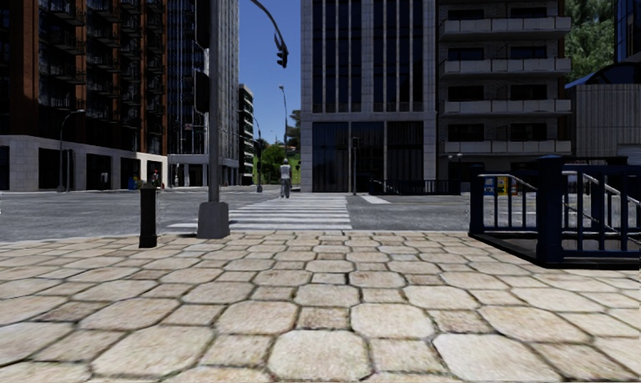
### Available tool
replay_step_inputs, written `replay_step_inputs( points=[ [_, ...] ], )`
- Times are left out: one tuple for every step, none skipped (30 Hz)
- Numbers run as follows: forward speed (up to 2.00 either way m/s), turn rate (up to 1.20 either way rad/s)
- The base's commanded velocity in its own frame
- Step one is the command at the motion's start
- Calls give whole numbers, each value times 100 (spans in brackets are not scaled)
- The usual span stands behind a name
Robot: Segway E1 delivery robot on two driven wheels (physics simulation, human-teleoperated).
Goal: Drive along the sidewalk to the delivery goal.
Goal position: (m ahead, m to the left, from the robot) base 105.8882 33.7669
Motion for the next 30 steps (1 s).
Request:
replay_step_inputs(
  points=[
    [174,27],
    [174,26],
    [174,22],
    [174,16],
    [174,14],
    [174,12],
    [174,10],
    [174,10],
    [174,7],
    [174,0],
    [174,0],
    [174,0],
    [174,0],
    [174,0],
    [174,0],
    [174,8],
    [174,16],
    [174,18],
    [174,18],
    [174,18],
    [174,18],
    [174,18],
    [174,18],
    [174,18],
    [174,18],
    [174,18],
    [174,18],
    [174,18],
    [174,18],
    [174,16]
  ],
)
